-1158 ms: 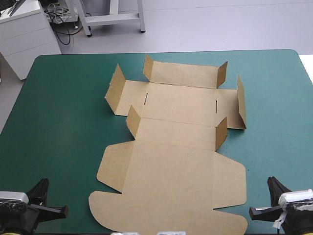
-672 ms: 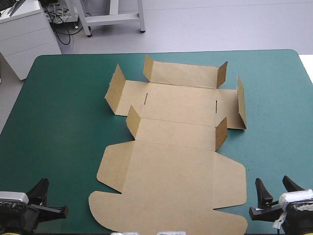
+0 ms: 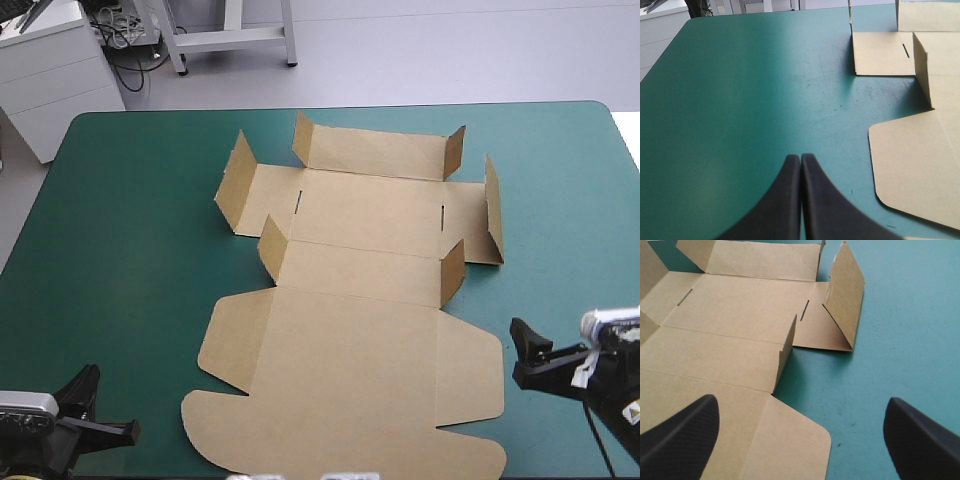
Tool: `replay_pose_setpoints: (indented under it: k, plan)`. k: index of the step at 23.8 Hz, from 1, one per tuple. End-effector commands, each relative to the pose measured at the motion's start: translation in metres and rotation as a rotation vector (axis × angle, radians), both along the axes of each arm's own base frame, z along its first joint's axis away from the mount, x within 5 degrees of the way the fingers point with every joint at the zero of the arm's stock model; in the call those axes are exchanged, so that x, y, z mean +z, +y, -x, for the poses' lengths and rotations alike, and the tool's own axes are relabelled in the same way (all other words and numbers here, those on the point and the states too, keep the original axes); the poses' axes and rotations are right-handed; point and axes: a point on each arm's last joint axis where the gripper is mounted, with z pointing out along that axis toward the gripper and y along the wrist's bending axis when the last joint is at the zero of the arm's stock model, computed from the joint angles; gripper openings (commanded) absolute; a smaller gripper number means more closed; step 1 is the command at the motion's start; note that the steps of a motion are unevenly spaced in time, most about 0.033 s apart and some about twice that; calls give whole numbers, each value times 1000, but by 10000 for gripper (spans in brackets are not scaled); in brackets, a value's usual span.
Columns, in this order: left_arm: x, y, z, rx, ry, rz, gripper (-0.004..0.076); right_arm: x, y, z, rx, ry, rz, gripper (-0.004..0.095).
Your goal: Fold the box
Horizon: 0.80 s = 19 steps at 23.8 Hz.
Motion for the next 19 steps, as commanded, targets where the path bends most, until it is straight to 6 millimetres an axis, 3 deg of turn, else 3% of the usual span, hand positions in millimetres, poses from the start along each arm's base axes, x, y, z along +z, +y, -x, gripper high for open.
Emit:
replay_pose_setpoints:
  k: [1,6,10,12,19]
  plan:
    - [17,0,4,-6,-115,21,-32,33,1,-25,9,-17,-58,819]
    - [17,0,4,-6,-115,21,-32,70,2,-92,63,129,-126,819]
    - [17,0,4,-6,-115,21,-32,77,2,-137,93,219,-169,819]
    - [17,0,4,-6,-115,21,-32,71,2,-161,100,289,-197,819]
    - [17,0,4,-6,-115,21,-32,31,22,-208,94,483,-180,776]
